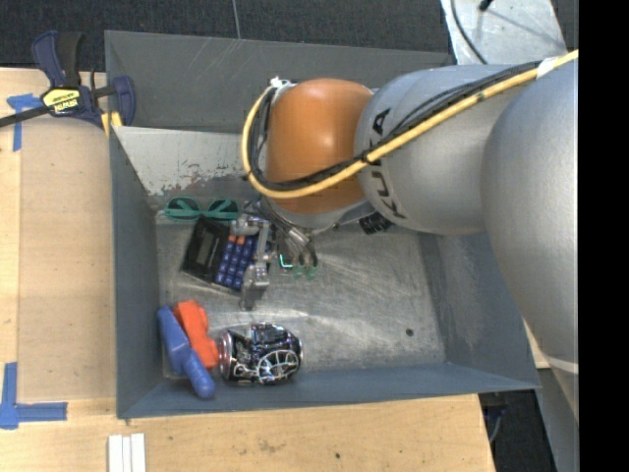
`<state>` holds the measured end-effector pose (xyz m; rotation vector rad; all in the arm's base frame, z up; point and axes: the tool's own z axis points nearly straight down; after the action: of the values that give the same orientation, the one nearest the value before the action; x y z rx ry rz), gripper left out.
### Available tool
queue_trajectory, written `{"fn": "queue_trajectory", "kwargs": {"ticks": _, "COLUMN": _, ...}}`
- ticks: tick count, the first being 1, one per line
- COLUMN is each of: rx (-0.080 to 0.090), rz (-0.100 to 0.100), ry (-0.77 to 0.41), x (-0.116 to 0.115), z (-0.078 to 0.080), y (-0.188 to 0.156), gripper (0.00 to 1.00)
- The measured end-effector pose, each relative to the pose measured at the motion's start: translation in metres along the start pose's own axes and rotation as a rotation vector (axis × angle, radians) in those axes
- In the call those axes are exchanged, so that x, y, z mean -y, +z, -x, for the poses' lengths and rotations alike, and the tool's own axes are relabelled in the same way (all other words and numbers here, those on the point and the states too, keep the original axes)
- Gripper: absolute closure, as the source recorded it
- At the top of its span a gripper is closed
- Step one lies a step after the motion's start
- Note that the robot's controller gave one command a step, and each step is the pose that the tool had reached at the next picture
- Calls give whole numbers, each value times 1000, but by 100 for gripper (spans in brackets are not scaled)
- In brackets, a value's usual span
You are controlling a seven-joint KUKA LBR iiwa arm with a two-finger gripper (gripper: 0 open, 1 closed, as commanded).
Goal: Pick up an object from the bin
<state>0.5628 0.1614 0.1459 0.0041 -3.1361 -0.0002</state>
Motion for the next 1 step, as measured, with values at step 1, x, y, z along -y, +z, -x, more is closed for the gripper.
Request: {"fn": "queue_trajectory", "kwargs": {"ticks": 1, "rx": 8, "rz": 1, "ry": 3, "x": 1, "z": 2, "y": -5, "gripper": 0}}
